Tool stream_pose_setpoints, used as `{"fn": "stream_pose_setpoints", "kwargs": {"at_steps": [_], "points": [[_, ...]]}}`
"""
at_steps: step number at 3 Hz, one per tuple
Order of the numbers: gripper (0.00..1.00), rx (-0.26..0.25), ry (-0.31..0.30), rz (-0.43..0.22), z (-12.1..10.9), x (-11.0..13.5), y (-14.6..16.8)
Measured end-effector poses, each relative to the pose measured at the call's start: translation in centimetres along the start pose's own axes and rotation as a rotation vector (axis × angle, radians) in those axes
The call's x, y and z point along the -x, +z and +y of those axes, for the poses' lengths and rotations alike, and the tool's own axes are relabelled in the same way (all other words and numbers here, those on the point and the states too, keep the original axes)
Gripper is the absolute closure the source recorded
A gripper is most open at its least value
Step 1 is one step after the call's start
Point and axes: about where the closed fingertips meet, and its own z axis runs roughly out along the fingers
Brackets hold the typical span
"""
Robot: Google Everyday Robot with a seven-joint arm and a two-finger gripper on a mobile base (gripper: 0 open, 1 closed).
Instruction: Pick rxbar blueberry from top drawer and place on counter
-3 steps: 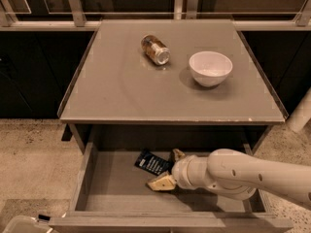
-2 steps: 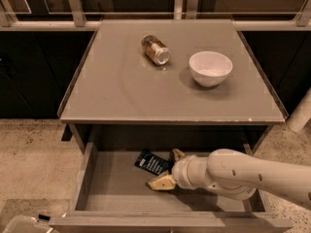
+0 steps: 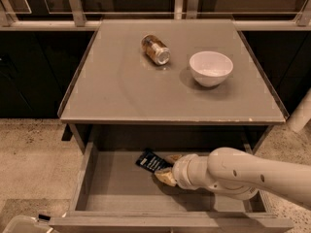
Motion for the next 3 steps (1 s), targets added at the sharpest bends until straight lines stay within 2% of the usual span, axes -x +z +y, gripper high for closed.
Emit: {"fn": "stream_pose_setpoints", "kwargs": {"at_steps": [1, 2, 3], "points": [[1.00, 0.023, 0.019, -0.003, 0.2, -0.4, -0.6], [1.00, 0.033, 0.017, -0.025, 0.7, -0.3, -3.3], [1.00, 0.000, 0.006, -0.043, 0.5, 0.0, -6.3]]}}
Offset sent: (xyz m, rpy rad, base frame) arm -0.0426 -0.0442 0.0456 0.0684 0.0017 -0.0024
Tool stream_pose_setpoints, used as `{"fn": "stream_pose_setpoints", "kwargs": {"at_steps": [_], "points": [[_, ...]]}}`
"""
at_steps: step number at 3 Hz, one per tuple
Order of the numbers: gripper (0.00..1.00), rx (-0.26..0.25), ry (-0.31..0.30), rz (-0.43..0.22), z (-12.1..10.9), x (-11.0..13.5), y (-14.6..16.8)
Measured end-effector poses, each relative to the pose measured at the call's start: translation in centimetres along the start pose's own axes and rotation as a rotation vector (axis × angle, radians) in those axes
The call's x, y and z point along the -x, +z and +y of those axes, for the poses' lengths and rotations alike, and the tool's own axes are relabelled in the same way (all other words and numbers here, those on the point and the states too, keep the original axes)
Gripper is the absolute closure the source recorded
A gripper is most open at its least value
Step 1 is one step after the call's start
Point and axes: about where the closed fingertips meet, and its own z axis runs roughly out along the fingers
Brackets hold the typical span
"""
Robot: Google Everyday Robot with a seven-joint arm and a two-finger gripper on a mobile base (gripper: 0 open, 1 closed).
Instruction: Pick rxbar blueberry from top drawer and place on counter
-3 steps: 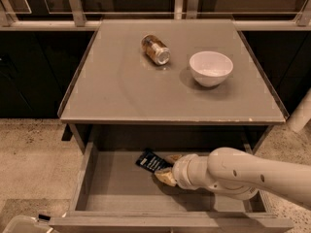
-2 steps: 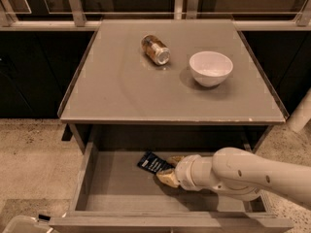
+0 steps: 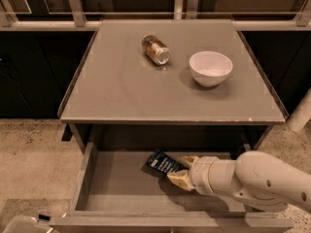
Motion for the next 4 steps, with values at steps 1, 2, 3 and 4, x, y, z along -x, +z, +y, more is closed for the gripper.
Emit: {"fn": "stream_pose_setpoints", "kwargs": {"at_steps": [1, 2, 3, 4], "points": [[1.00, -0.037, -0.029, -0.015, -0.1, 1.2, -2.5], [1.00, -0.062, -0.070, -0.029, 0.2, 3.1, -4.5], [1.00, -0.099, -0.143, -0.039, 1.0, 6.1, -6.5], [1.00, -0.099, -0.143, -0.039, 1.1, 6.1, -6.5]]}}
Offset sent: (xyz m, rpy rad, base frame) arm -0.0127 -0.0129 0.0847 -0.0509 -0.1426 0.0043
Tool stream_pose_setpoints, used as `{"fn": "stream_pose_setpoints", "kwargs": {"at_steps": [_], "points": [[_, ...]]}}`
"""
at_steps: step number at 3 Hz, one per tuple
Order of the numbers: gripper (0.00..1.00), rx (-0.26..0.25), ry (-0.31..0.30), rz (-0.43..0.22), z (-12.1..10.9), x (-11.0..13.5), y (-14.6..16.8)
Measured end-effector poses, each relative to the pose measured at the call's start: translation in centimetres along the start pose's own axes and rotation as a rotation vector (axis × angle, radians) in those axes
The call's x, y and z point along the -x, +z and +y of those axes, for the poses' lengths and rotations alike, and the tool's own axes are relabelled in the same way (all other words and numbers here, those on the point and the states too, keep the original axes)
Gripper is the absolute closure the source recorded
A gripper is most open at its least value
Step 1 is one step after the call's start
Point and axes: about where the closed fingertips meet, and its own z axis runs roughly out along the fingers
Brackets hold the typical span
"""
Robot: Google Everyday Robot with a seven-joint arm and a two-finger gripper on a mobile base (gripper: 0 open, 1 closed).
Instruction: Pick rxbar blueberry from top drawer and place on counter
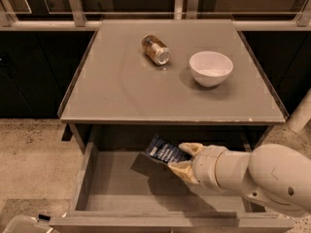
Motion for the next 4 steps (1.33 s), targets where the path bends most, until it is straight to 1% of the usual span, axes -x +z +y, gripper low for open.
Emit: {"fn": "stream_pose_setpoints", "kwargs": {"at_steps": [1, 2, 3, 4], "points": [[1.00, -0.001, -0.032, -0.012, 0.3, 1.4, -1.1], [1.00, -0.041, -0.098, -0.020, 1.0, 4.5, -3.8], [1.00, -0.093, -0.184, -0.020, 1.3, 8.0, -6.2], [1.00, -0.118, -0.241, -0.025, 1.1, 10.5, -7.3]]}}
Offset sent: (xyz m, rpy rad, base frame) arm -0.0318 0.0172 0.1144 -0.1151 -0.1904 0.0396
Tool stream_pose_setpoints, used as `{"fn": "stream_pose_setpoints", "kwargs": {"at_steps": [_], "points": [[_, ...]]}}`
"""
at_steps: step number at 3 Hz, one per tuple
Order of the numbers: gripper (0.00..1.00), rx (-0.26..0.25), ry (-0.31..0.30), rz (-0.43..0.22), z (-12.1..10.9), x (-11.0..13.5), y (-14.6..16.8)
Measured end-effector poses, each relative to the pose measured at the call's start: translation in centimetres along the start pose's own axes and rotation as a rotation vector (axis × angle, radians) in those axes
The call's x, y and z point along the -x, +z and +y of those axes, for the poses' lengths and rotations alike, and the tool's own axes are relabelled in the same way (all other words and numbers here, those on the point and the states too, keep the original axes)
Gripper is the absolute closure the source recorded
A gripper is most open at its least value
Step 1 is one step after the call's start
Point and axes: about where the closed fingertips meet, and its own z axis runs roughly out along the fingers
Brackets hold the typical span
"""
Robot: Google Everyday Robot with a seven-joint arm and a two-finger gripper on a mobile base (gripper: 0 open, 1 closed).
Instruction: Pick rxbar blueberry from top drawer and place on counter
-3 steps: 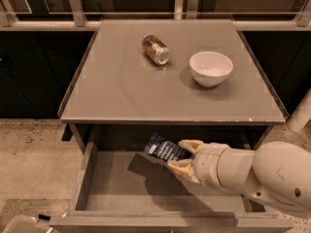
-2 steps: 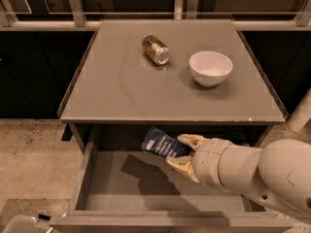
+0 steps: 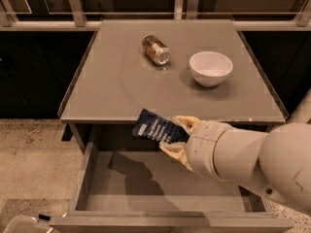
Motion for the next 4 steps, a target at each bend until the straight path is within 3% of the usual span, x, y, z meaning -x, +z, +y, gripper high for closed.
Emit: {"fn": "stream_pose_setpoints", "kwargs": {"at_steps": [2, 4], "points": [[1.00, 0.024, -0.011, -0.049, -4.2, 2.0, 3.4], [1.00, 0.113, 0.006, -0.088, -7.3, 3.2, 10.1]]}}
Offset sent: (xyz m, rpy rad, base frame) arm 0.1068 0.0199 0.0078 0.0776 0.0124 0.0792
